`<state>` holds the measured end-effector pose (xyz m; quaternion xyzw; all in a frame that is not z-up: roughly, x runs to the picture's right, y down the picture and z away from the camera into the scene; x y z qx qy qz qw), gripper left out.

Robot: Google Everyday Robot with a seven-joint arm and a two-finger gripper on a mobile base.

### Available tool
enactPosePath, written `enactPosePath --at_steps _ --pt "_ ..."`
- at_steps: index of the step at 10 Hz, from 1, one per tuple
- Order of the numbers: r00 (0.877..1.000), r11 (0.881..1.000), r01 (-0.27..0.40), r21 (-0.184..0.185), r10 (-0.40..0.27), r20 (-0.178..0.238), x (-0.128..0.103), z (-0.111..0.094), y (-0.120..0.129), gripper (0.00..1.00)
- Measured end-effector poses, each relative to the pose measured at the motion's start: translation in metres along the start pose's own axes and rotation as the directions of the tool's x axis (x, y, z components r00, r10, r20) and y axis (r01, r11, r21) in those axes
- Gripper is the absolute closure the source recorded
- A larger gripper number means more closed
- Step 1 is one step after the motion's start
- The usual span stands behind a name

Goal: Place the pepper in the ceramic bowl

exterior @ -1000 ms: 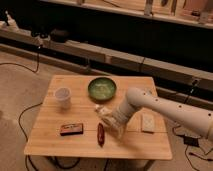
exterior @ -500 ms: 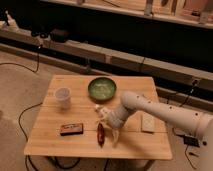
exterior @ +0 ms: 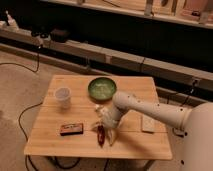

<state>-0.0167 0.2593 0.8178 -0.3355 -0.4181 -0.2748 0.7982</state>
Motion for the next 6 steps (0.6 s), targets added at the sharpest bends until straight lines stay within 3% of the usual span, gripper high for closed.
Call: enactPosePath --at_steps 6 --pt "1.0 0.999 -0.014 0.035 0.014 -0.001 0.013 -0.008 -0.003 0.92"
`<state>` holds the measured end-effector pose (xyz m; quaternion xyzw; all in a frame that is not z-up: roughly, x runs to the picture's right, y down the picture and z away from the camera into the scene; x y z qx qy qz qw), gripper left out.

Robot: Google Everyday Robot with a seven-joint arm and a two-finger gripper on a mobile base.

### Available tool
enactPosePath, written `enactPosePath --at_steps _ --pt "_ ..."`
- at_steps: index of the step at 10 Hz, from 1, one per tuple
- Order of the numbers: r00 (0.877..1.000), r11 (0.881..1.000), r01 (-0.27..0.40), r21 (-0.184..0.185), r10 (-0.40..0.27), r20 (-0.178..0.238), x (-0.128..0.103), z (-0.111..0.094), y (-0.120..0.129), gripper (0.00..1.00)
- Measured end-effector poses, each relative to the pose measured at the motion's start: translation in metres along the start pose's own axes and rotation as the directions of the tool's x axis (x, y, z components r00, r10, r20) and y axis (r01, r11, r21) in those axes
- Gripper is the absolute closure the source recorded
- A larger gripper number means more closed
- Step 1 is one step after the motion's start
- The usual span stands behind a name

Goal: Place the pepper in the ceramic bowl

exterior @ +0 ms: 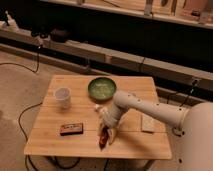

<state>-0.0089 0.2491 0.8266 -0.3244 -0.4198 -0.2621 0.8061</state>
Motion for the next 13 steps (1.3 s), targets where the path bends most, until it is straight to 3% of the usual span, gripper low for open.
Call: enactPosePath --at_steps 1,4,7,9,11,13 --pt "1.0 1.0 -0.003 0.017 0.003 -0.001 0.001 -0.006 0.001 0.99" --pt "1.0 0.997 0.028 0.066 -0.028 -0.003 -0.014 -0.031 -0.002 1.0" --pt "0.998 0.991 0.045 0.124 -0.049 0.027 -0.036 -0.056 -0.001 1.0" --pt "0.999 0.985 0.029 0.169 -0.033 0.023 -0.034 -0.082 0.001 1.0" --pt "0.999 0.965 -0.041 0.258 0.041 0.005 -0.014 -0.127 0.006 1.0" --pt "0.991 0.923 -0.121 0.364 0.133 -0.01 0.012 -0.171 0.017 1.0"
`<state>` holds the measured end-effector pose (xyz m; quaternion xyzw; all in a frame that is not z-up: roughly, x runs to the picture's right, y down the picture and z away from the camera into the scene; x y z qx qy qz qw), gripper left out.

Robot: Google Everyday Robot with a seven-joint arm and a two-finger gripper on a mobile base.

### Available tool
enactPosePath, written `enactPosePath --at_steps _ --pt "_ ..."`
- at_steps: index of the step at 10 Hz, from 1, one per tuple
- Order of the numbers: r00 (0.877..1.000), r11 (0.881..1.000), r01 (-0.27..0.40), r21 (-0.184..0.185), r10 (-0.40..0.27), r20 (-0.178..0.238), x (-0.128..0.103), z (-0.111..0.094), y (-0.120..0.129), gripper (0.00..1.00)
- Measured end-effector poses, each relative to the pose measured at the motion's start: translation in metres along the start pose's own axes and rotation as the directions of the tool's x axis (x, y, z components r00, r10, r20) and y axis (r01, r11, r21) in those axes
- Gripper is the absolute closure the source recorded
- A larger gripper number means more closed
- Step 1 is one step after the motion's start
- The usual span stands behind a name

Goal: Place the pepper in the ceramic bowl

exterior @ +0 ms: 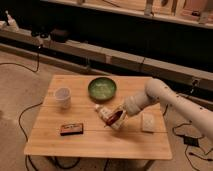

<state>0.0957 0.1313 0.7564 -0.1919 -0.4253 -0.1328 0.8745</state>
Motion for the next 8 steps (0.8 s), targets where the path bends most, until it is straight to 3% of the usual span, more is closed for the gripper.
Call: enactPosePath --at_steps 5,7,8 --pt "1.0 0.999 -0.017 0.03 0.017 -0.012 0.007 -0.006 -0.006 1.0" --pt "0.998 0.992 -0.032 0.125 0.038 -0.043 0.024 -0.013 -0.031 1.0" --pt "0.997 0.976 -0.045 0.214 0.058 -0.058 0.04 -0.021 -0.051 1.0"
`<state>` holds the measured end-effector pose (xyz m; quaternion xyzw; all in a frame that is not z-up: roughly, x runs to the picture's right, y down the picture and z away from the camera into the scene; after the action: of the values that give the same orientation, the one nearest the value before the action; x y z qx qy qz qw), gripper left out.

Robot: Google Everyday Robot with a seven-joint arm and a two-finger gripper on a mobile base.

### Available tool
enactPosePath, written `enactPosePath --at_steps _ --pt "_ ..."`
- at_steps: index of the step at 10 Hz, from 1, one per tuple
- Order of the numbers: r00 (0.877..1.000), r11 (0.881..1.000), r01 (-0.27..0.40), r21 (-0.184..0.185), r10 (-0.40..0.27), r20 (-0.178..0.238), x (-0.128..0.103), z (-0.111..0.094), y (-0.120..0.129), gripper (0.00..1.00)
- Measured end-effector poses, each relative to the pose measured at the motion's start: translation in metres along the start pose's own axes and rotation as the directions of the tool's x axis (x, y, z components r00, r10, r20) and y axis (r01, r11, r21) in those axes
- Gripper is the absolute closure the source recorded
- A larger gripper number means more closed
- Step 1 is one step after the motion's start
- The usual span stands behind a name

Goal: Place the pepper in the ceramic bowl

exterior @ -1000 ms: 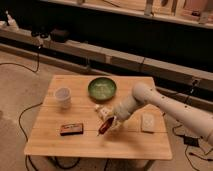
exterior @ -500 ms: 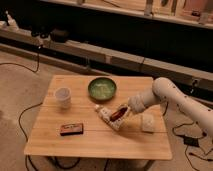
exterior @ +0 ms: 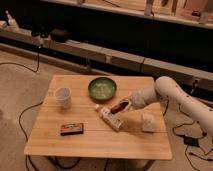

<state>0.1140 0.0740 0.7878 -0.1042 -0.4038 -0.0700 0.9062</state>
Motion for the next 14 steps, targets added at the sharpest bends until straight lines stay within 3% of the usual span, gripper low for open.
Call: enactPosePath --at_steps 2,3,4,6,10,14 --pt "0.998 0.983 -0.052 0.174 0.054 -0.011 0.038 0.004 -0.04 1.0" --pt "0.997 0.974 -0.071 0.215 0.074 -0.009 0.053 0.011 -0.05 1.0" --pt "0.997 0.97 -0.079 0.229 0.083 -0.005 0.061 0.02 -0.057 1.0" --pt "0.997 0.974 -0.074 0.212 0.077 -0.007 0.073 0.048 -0.07 1.0" --pt "0.999 0.996 0.011 0.093 -0.007 -0.042 0.075 0.114 -0.087 1.0" --pt "0.991 0.991 0.13 0.024 -0.129 -0.042 0.053 0.138 -0.108 1.0"
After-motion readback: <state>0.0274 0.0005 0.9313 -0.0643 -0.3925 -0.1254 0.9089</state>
